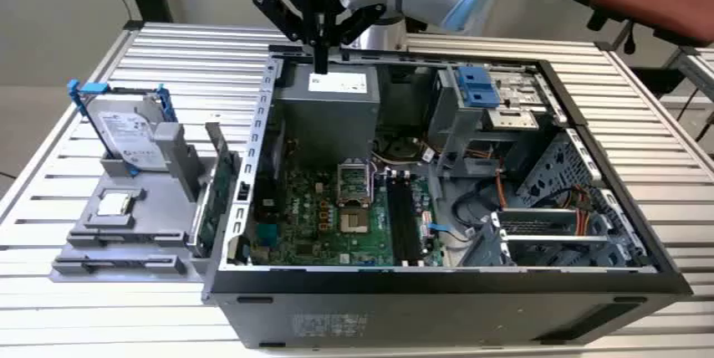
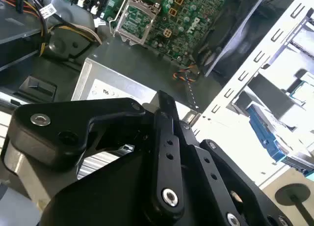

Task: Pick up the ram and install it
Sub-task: 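Reach for the ram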

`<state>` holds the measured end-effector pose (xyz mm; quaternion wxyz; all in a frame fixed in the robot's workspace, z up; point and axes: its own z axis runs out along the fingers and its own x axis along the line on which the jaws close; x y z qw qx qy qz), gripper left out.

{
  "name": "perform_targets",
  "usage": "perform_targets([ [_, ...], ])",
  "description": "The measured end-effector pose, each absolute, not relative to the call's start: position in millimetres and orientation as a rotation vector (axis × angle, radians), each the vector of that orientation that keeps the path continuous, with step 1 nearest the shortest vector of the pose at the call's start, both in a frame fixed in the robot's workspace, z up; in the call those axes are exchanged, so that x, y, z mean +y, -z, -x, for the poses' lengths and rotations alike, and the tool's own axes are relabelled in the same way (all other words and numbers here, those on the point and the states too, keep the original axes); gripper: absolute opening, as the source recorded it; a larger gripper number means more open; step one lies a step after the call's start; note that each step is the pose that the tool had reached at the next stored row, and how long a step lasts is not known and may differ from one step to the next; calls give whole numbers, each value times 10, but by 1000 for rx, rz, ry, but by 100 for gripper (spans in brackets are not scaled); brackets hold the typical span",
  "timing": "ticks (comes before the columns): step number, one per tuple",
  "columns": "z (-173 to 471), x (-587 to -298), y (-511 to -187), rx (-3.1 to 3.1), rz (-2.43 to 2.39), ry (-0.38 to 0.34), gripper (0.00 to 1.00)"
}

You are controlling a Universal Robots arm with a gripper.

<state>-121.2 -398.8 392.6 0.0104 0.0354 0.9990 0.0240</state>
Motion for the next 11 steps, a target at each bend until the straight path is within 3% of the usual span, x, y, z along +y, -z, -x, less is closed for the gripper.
perform_targets([
  [11, 1231, -3988, -3926, 3118, -111, -75, 0],
])
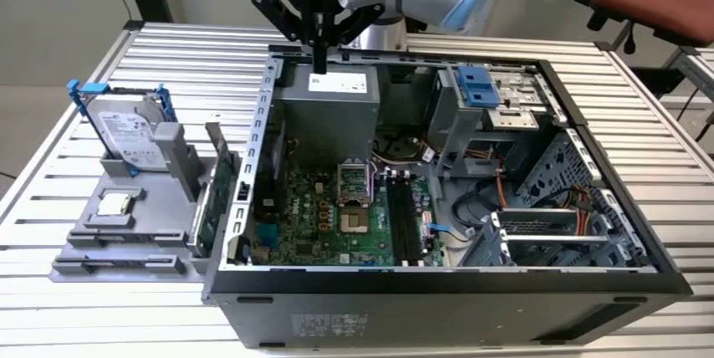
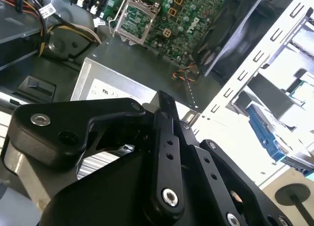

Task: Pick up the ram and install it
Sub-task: 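Reach for the ram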

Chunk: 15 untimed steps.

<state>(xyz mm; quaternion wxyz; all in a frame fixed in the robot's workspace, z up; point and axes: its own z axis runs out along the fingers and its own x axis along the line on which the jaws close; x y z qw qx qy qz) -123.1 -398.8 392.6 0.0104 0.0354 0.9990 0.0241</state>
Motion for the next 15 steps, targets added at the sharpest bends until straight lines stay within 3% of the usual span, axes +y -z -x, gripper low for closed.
perform_targets([
  [15, 1437, -3988, -3926, 3118, -109, -75, 0],
])
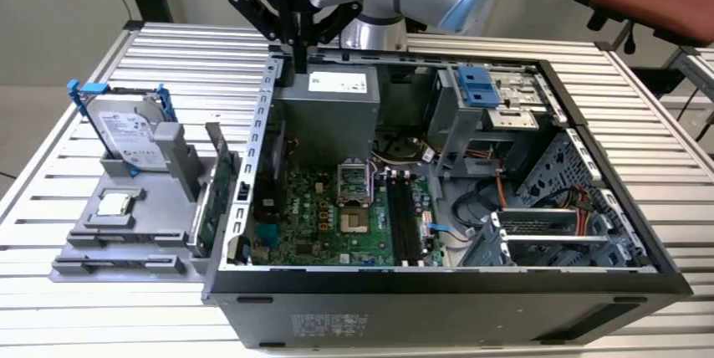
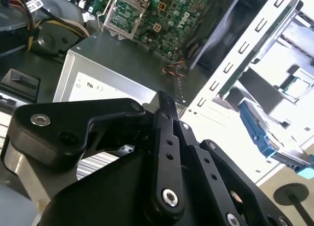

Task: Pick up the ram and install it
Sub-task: 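Reach for the ram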

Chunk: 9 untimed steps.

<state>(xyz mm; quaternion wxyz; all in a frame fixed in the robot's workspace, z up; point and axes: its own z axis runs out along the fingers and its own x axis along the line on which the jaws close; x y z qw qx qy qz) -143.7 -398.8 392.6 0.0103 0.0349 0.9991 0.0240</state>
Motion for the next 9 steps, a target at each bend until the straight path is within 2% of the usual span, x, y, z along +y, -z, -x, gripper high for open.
perform_targets([
  [9, 1580, -3988, -3926, 3118, -106, -75, 0],
])
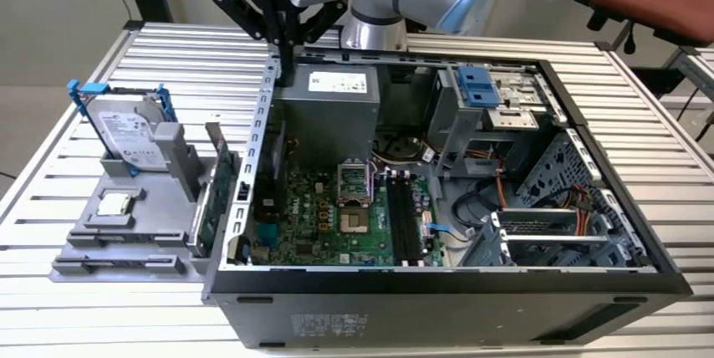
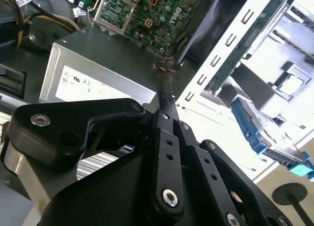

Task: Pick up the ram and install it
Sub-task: 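Reach for the ram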

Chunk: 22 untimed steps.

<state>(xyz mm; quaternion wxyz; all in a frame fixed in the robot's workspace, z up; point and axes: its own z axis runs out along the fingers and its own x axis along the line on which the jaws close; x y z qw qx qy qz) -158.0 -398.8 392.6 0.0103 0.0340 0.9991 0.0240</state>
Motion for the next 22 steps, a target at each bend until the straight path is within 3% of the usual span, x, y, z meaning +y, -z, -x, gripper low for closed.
perform_targets([
  [22, 1808, -3988, -4047, 3118, -63, -76, 0],
])
